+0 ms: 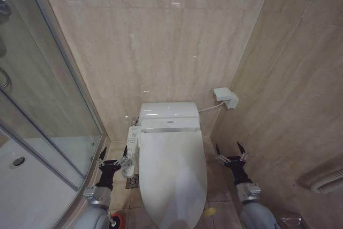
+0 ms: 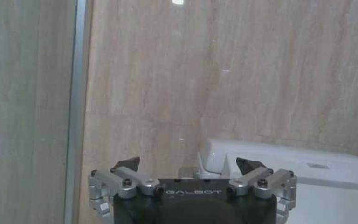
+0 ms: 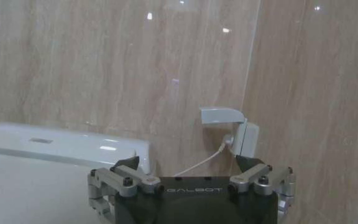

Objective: Open the toilet lid, clean the toilet bowl with a toilet brush, close the toilet lid, and flush.

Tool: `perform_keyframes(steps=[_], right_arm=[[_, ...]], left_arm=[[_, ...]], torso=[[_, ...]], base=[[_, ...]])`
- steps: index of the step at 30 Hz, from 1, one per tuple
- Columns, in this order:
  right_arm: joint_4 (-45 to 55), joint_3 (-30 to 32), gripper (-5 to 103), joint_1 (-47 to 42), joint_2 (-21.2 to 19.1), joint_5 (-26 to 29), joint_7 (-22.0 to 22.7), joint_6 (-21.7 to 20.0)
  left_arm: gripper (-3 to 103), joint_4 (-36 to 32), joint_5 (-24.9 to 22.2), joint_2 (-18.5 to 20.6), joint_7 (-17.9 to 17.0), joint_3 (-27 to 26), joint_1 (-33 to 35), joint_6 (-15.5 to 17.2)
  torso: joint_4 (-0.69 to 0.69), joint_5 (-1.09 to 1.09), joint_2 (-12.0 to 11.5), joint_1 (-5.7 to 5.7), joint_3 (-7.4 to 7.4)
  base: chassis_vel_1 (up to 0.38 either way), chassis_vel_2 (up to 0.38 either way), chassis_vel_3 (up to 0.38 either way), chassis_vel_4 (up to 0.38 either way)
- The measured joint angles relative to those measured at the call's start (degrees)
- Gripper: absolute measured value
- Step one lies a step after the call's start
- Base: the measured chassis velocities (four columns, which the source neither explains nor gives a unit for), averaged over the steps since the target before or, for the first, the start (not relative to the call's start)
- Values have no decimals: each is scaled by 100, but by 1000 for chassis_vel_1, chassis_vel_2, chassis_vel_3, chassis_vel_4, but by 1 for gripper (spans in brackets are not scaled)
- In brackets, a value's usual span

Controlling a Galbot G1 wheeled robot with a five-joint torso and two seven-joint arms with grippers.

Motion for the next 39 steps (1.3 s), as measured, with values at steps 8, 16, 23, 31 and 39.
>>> perform_keyframes(steps=[8,16,23,31,39], right_arm=[[0,0,100,0,0,0,0,0],[0,0,100,0,0,0,0,0],[0,0,100,0,0,0,0,0],[0,0,100,0,0,0,0,0],[0,0,100,0,0,0,0,0]], left_arm=[[100,-85,19,15,-13,-11,51,75],[100,-86,22,17,-15,-13,52,79],[100,-86,24,17,-16,-13,52,83],[100,-86,24,17,-16,-14,51,83],[100,-85,24,16,-16,-13,51,84]], torso=[[0,0,0,0,0],[0,0,0,0,0],[0,0,0,0,0],[0,0,0,-1,0],[0,0,0,-1,0]], base=[[0,0,0,0],[0,0,0,0],[0,0,0,0],[4,-13,-6,8],[3,-7,-2,6]])
